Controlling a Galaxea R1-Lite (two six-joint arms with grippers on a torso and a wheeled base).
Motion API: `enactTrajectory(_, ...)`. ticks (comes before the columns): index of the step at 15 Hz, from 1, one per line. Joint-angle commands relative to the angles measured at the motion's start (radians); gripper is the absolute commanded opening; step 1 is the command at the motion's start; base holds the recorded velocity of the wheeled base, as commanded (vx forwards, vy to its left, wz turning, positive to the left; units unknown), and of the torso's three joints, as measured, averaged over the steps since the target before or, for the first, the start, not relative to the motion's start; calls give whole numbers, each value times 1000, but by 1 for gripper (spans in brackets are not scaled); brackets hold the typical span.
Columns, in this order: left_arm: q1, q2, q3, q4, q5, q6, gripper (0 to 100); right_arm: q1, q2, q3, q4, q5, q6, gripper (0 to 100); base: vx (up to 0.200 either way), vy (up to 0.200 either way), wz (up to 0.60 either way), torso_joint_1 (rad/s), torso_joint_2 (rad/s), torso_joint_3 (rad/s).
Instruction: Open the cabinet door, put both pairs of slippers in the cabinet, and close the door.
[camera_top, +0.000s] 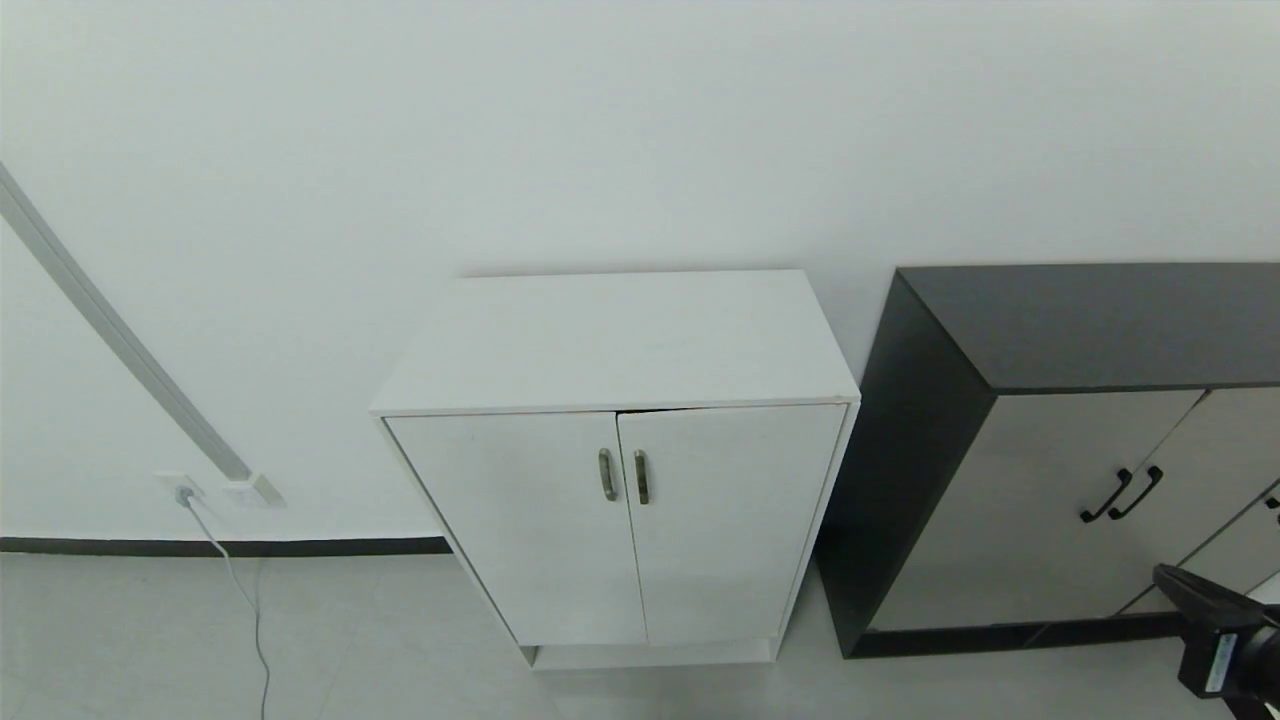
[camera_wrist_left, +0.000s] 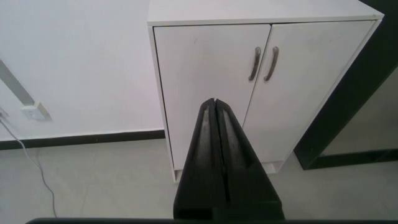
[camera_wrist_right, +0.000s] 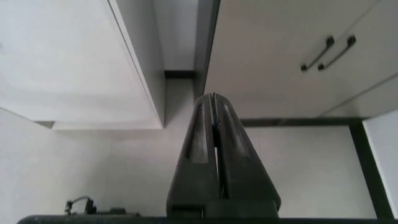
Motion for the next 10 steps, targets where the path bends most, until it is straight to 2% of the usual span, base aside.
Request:
enactTrajectory(1,0,1,0,-1,0,0,0,0,-150,6,95,1,-1,0,0,0,0,0,0,0)
enactTrajectory(4,0,1,0,0,0,0,0,1,-339,6,306,15,-3,0,0,0,0,0,0,0)
enactTrajectory(8,0,1,0,0,0,0,0,3,-619,-12,645,142,-3,0,0,0,0,0,0,0)
enactTrajectory(10,0,1,0,0,0,0,0,4,-707,-40,750,160,-4,0,0,0,0,0,0,0)
